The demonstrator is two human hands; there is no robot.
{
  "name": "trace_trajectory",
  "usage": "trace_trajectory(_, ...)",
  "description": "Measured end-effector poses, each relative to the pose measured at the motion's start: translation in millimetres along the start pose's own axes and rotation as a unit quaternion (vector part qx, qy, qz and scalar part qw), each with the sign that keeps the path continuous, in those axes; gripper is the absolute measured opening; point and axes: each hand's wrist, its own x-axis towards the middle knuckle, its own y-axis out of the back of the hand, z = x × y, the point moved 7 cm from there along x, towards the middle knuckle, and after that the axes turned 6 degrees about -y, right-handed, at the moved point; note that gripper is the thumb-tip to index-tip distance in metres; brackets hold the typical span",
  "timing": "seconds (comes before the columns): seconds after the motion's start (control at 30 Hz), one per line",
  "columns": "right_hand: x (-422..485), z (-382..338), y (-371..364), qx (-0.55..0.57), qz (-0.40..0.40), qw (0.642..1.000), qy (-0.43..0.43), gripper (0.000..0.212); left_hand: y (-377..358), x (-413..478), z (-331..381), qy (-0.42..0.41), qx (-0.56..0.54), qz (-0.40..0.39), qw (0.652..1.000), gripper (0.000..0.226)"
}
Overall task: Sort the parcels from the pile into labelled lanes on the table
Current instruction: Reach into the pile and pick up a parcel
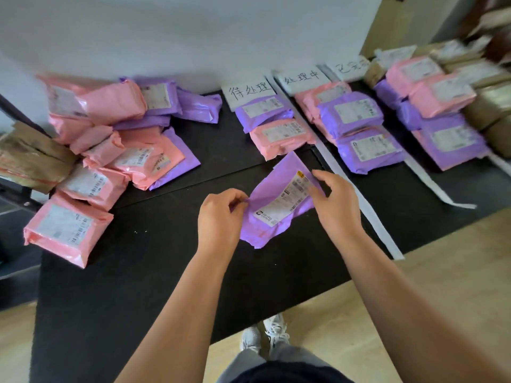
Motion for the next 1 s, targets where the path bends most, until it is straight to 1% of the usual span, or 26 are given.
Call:
trace_trajectory(0.07,-7,8,10,0.006,0.020,1.000,-0.022,0.029,-7,2,8,-0.020,-0.009,-0.020,1.000,0.018)
trace_trajectory(0.2,-25,29,44,0.018,0.083,0.996,-0.040,0.005,-27,2,24,-0.039,-0.026,-0.043,0.998,0.016)
trace_trajectory(0.33,-36,65,79,0.040,0.119,0.989,-0.080,0.004,-50,-7,59,-0.077,-0.054,-0.030,0.995,0.016)
trace_trajectory(0.4,-37,84,101,0.071,0.129,0.985,-0.095,0.008,-61,-12,78,-0.091,-0.061,-0.006,0.994,0.022)
trace_trajectory(0.43,-38,91,113,0.092,0.134,0.982,-0.097,0.009,-68,-14,87,-0.092,-0.058,0.005,0.994,0.028)
trace_trajectory(0.5,-37,105,139,0.131,0.144,0.976,-0.099,0.004,-86,-17,98,-0.059,-0.055,0.016,0.997,0.043)
trace_trajectory(0.57,-33,120,166,0.162,0.149,0.970,-0.100,0.012,-107,-18,105,0.004,-0.074,0.016,0.997,0.056)
trace_trajectory(0.6,-31,129,180,0.174,0.151,0.968,-0.098,0.017,-119,-21,111,0.033,-0.087,0.007,0.996,0.058)
trace_trajectory(0.63,-28,138,194,0.185,0.152,0.966,-0.097,0.019,-134,-24,119,0.053,-0.101,-0.009,0.993,0.055)
trace_trajectory(0.67,-25,148,208,0.197,0.151,0.964,-0.096,0.020,-149,-29,130,0.061,-0.113,-0.026,0.991,0.047)
trace_trajectory(0.7,-23,159,223,0.207,0.150,0.962,-0.096,0.018,-164,-35,144,0.059,-0.122,-0.042,0.990,0.035)
trace_trajectory(0.77,-20,181,252,0.220,0.154,0.959,-0.095,0.016,-192,-48,172,0.043,-0.127,-0.049,0.990,0.014)
trace_trajectory(0.87,-15,216,292,0.225,0.158,0.955,-0.109,0.021,-229,-64,207,0.032,-0.101,-0.035,0.994,0.019)
trace_trajectory(0.97,-9,253,320,0.222,0.158,0.954,-0.125,0.010,-259,-80,232,0.027,-0.086,-0.023,0.996,0.017)
trace_trajectory(1.0,-7,266,328,0.215,0.161,0.954,-0.132,0.009,-268,-86,240,0.029,-0.089,-0.029,0.995,0.015)
